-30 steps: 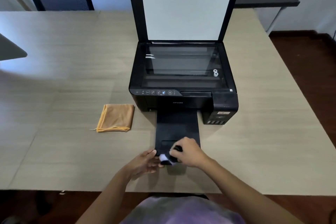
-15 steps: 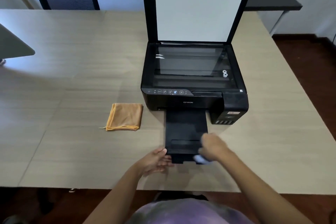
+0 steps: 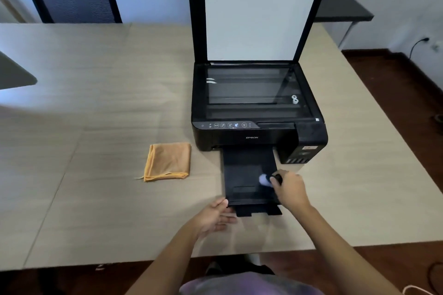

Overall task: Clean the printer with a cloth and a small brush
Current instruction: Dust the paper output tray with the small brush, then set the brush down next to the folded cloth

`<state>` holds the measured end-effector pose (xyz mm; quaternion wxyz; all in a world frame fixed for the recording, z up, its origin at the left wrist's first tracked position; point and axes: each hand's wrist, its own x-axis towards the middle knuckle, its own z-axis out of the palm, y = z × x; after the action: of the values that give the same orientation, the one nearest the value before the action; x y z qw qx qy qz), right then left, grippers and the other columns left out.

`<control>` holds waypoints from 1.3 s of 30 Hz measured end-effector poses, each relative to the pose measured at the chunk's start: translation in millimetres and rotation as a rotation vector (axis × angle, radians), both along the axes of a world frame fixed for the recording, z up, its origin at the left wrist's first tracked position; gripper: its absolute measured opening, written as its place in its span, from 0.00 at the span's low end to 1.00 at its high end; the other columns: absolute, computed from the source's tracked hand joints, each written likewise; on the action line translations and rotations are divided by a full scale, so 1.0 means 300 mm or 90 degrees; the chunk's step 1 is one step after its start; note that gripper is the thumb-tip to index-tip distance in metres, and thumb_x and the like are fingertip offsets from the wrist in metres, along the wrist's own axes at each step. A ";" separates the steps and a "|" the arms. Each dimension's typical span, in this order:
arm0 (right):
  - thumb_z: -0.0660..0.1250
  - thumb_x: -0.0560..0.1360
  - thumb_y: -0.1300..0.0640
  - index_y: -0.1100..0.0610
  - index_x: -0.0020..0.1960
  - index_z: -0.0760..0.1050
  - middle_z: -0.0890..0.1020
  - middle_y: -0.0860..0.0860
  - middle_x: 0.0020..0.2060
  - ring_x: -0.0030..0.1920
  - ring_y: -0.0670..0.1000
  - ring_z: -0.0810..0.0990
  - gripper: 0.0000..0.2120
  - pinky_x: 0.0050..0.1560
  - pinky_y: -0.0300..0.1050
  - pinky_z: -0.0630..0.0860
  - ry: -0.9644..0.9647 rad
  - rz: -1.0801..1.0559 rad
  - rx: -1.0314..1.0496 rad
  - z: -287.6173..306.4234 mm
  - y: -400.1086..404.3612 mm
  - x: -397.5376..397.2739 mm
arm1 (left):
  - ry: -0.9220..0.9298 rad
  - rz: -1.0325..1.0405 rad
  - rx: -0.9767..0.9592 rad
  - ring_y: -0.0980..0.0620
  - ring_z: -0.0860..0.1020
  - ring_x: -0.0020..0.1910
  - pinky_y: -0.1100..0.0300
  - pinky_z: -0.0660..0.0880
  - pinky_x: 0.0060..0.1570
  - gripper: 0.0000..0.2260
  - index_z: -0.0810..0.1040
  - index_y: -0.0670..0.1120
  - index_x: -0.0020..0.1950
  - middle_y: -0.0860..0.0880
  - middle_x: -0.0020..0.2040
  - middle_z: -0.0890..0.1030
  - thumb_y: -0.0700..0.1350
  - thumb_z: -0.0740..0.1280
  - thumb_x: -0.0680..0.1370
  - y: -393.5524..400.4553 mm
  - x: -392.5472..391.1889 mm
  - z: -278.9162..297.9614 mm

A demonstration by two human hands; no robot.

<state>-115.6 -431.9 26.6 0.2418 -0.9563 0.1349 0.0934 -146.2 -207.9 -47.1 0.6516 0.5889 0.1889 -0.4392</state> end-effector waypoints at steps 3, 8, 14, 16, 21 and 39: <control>0.66 0.72 0.54 0.57 0.40 0.81 0.85 0.54 0.38 0.42 0.54 0.82 0.08 0.43 0.46 0.76 0.144 0.202 0.061 0.004 0.092 -0.026 | -0.002 0.005 0.013 0.49 0.83 0.52 0.55 0.73 0.54 0.13 0.67 0.51 0.68 0.51 0.55 0.81 0.51 0.53 0.85 -0.005 -0.010 0.015; 0.66 0.75 0.52 0.58 0.32 0.74 0.75 0.50 0.23 0.25 0.49 0.71 0.15 0.27 0.42 0.69 0.066 -0.026 0.393 0.040 0.174 -0.014 | -0.032 0.022 0.095 0.52 0.81 0.44 0.59 0.70 0.43 0.22 0.75 0.45 0.64 0.51 0.50 0.83 0.56 0.48 0.84 0.033 -0.026 0.037; 0.65 0.75 0.51 0.53 0.29 0.71 0.75 0.47 0.25 0.30 0.49 0.72 0.17 0.35 0.43 0.68 0.148 -0.013 0.399 -0.068 0.431 -0.016 | 0.005 0.324 -0.123 0.41 0.79 0.54 0.54 0.73 0.41 0.23 0.78 0.44 0.59 0.40 0.56 0.82 0.60 0.53 0.82 0.220 -0.026 0.016; 0.65 0.75 0.49 0.49 0.29 0.70 0.76 0.46 0.30 0.36 0.49 0.74 0.16 0.36 0.41 0.67 0.182 -0.011 0.366 -0.109 0.528 -0.022 | -0.052 0.332 -0.076 0.44 0.80 0.47 0.58 0.75 0.34 0.15 0.77 0.40 0.61 0.40 0.53 0.83 0.48 0.63 0.81 0.300 -0.032 0.004; 0.66 0.73 0.59 0.52 0.40 0.77 0.81 0.49 0.42 0.44 0.49 0.78 0.05 0.43 0.38 0.71 0.193 -0.007 0.374 -0.151 0.685 -0.039 | -0.151 0.294 0.183 0.47 0.80 0.40 0.58 0.74 0.35 0.05 0.80 0.37 0.52 0.41 0.45 0.82 0.37 0.69 0.78 0.456 -0.048 0.001; 0.65 0.70 0.65 0.58 0.37 0.81 0.81 0.50 0.26 0.30 0.49 0.82 0.07 0.34 0.38 0.78 0.056 0.283 0.326 0.156 0.336 0.169 | -0.398 0.418 0.603 0.42 0.82 0.49 0.54 0.73 0.51 0.07 0.82 0.41 0.52 0.41 0.46 0.85 0.39 0.69 0.76 0.461 0.282 0.211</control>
<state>-65.0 -331.1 73.5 0.4416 -0.8657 -0.0947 0.2159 -61.8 -69.7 16.2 0.4462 0.8238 0.3334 0.1050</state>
